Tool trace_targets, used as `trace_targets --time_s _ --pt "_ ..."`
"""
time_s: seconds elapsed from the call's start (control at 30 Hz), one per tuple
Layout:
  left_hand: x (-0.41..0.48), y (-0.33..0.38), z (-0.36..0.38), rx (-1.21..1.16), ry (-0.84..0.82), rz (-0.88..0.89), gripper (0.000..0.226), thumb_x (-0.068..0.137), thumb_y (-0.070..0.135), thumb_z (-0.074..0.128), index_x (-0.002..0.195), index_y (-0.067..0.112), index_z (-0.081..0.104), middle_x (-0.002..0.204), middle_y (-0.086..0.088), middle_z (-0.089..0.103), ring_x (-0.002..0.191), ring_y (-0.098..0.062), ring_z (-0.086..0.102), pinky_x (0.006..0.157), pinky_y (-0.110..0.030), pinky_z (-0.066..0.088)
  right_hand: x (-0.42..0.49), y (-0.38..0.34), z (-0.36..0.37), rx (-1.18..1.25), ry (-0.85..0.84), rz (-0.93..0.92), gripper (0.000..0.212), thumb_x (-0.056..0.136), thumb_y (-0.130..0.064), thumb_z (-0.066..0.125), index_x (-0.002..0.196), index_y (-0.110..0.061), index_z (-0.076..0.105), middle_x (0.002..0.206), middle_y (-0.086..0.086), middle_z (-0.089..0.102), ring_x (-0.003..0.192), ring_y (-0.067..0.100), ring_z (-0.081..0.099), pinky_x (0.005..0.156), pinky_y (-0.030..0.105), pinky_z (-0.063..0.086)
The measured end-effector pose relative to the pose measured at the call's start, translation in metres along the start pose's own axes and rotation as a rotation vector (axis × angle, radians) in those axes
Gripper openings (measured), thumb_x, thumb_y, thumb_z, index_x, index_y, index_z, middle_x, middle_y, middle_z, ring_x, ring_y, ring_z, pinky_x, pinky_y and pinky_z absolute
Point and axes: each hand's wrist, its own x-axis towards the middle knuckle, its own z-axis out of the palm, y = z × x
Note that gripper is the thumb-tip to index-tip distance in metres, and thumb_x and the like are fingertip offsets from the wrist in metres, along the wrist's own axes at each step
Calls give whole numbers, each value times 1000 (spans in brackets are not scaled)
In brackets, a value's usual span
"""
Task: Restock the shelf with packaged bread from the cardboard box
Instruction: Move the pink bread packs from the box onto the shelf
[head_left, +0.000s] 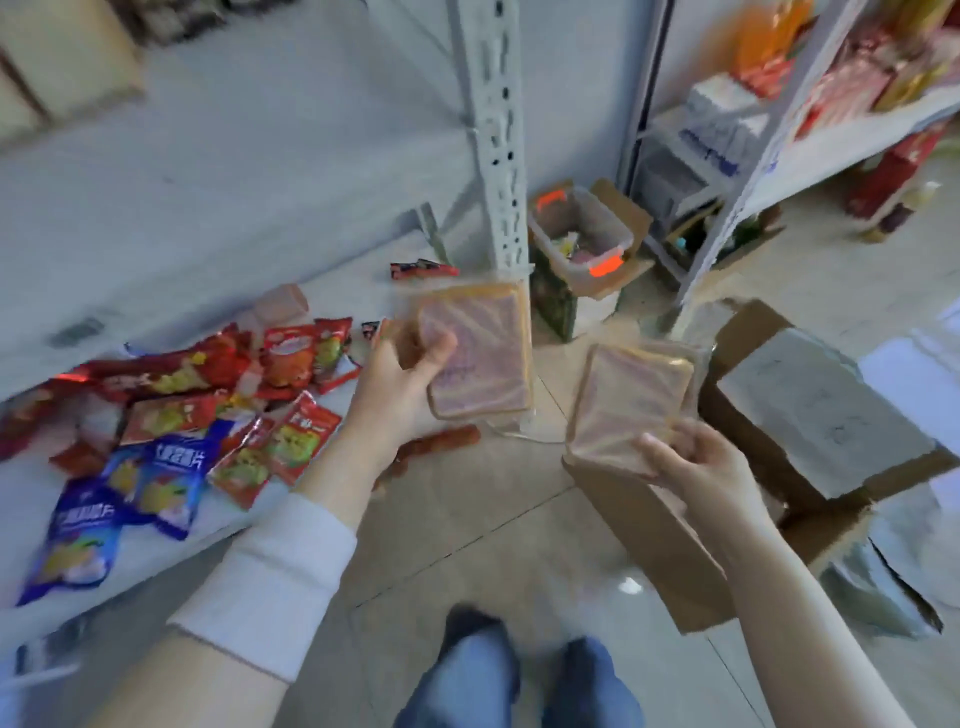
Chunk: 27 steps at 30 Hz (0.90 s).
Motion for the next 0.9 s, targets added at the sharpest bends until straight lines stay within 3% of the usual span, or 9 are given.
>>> trace_targets --time_s 0.07,0.2,0.3,0.37,0.47,0.57,0.73,0.8,0.9 --pt "-16 28 -67 6 134 89 54 68 46 63 108 10 59 100 2 67 94 -9 63 82 -18 49 -17 -36 59 -15 -70 -102 14 76 -15 71 78 -19 58 56 -11 66 52 -1 63 45 9 46" --pt "-32 53 -208 -4 317 176 28 83 33 63 105 17 57 103 1 64 99 -16 60 87 -30 46 -47 -90 195 -98 -214 -292 18 77 -10 71 72 -20 58 63 -11 69 59 2 66 53 12 49" --pt "-42 52 -316 -5 439 253 14 86 24 61 99 20 57 93 9 64 88 -5 61 77 -15 47 -69 -111 302 -157 -286 -377 24 76 -15 73 64 -24 56 52 -19 64 53 -4 63 52 11 48" --pt "-47 44 -382 3 512 271 14 86 23 62 99 21 56 93 11 63 86 1 60 71 -8 47 -78 -115 372 -161 -331 -391 20 76 -16 73 64 -23 58 56 -15 67 58 2 66 57 16 52" --pt "-41 26 -464 -35 590 240 27 86 22 62 110 16 52 100 4 63 92 -5 61 76 -13 50 -83 -117 467 -181 -414 -397 7 77 -16 72 75 -18 66 70 -4 73 61 8 68 56 19 54" --pt "-17 15 -527 -97 635 200 29 88 19 59 113 12 47 105 -4 61 93 -13 61 84 -27 50 -82 -120 549 -196 -440 -399 10 79 -13 71 73 -19 65 59 -10 69 53 2 63 52 15 52" --pt "63 17 -601 -184 660 208 19 89 12 57 104 13 45 82 2 59 66 0 59 64 -15 50 -51 -138 657 -239 -360 -466 9 80 -16 70 88 -13 66 70 -4 62 58 7 59 51 13 53" --pt "101 23 -620 -199 680 205 17 90 14 57 102 14 45 82 3 58 66 -1 59 63 -16 50 -32 -147 692 -250 -316 -472 11 82 -17 68 93 -14 65 76 -4 62 57 7 58 58 19 56" --pt "158 28 -638 -210 698 208 20 90 17 56 107 11 47 87 2 59 66 0 60 65 -15 50 0 -156 733 -277 -231 -501 16 84 -20 66 96 -10 64 78 -2 61 64 16 57 76 38 52"
